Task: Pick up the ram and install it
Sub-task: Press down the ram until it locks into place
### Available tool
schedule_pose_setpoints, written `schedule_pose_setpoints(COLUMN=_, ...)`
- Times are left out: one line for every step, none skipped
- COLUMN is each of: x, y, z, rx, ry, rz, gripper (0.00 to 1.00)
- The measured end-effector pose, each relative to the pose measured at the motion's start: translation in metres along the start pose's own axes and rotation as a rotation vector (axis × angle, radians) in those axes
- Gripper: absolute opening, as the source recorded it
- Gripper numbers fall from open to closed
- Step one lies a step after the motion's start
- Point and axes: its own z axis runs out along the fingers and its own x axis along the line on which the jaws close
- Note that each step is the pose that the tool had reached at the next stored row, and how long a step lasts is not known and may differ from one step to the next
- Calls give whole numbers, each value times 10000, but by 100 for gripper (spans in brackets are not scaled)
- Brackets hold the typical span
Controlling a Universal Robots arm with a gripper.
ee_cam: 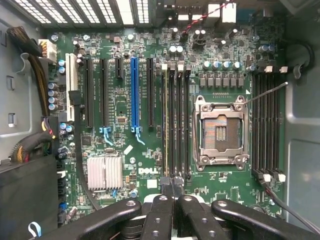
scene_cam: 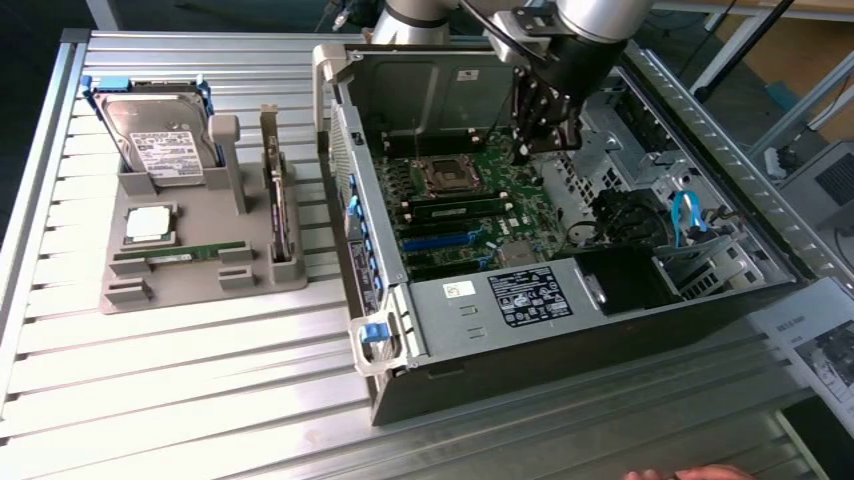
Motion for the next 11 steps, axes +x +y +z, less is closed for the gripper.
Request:
schedule_pose_setpoints(x=0, y=0, z=5, rx=0, ry=0, rz=0, gripper=10)
schedule_pose_setpoints(x=0, y=0, z=9, rx=0, ry=0, rz=0, gripper=10)
schedule_pose_setpoints(x=1, y=0, z=16, rx=0, ry=-1, rz=0, gripper=10)
schedule_pose_setpoints(x=1, y=0, z=21, rx=0, ry=-1, rz=0, gripper=10)
schedule_pose_setpoints(x=1, y=0, z=26, rx=0, ry=-1, rz=0, gripper=10)
schedule_pose_setpoints(x=1, y=-1, z=30, rx=0, ry=-1, rz=0, gripper=10)
schedule_pose_setpoints(x=1, y=-1, z=35, rx=0, ry=-1, rz=0, gripper=10)
schedule_pose_setpoints(x=1, y=-1, z=41, rx=0, ry=-1, rz=0, gripper=10)
schedule_pose_setpoints(x=1, y=-1, z=45, rx=0, ry=-1, rz=1, gripper=10)
schedule_pose_setpoints(x=2, y=-1, z=51, rx=0, ry=0, rz=0, gripper=10)
schedule_pose_setpoints(x=2, y=-1, z=57, rx=0, ry=-1, rz=0, gripper=10)
